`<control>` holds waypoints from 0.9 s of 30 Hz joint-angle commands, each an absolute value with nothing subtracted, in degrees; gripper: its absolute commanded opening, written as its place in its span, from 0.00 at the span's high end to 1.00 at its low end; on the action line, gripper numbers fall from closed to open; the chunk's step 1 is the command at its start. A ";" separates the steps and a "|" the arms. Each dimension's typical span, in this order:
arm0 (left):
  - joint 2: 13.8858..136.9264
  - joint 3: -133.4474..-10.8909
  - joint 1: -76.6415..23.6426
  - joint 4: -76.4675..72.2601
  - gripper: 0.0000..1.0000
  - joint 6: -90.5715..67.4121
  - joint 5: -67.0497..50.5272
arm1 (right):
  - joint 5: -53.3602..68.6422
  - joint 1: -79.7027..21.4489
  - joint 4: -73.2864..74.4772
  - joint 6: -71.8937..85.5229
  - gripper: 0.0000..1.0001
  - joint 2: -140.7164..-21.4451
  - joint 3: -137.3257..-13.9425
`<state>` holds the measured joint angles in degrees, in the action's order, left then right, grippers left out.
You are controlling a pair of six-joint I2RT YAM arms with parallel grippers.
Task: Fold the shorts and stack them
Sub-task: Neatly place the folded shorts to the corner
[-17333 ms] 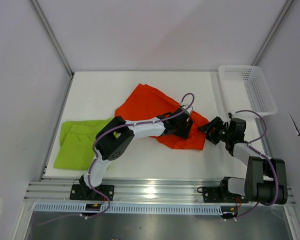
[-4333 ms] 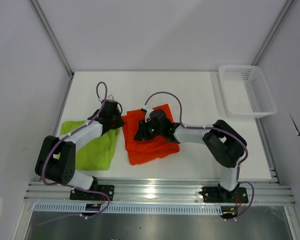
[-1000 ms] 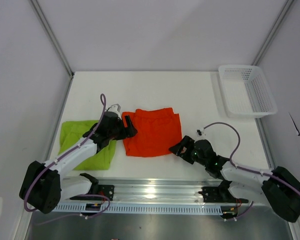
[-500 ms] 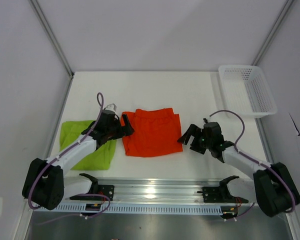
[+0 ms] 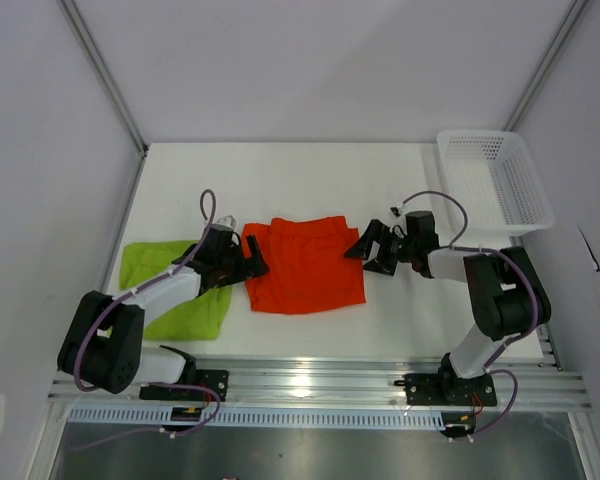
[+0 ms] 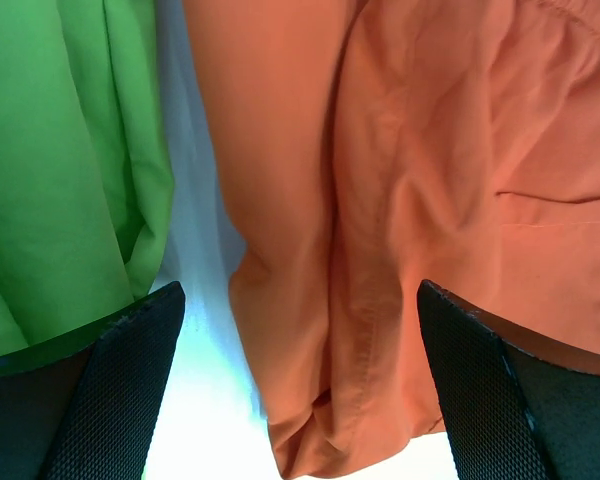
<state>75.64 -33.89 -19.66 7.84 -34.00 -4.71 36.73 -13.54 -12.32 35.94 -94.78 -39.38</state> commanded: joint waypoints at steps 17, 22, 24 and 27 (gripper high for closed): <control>84.64 -34.45 -19.07 -10.10 0.02 -36.12 -8.79 | 37.09 -15.55 -12.22 32.17 0.26 -110.12 -49.92; 87.18 -34.63 -19.16 -12.92 0.16 -36.39 -10.89 | 36.04 -16.61 -10.73 31.38 0.39 -111.53 -51.24; 87.89 -34.72 -19.16 -13.53 0.19 -36.30 -11.25 | 34.72 -17.31 -9.94 30.59 0.39 -111.36 -51.42; 88.24 -34.89 -19.51 -14.06 0.22 -35.69 -11.25 | 33.40 -18.10 -8.88 29.62 0.40 -111.01 -51.42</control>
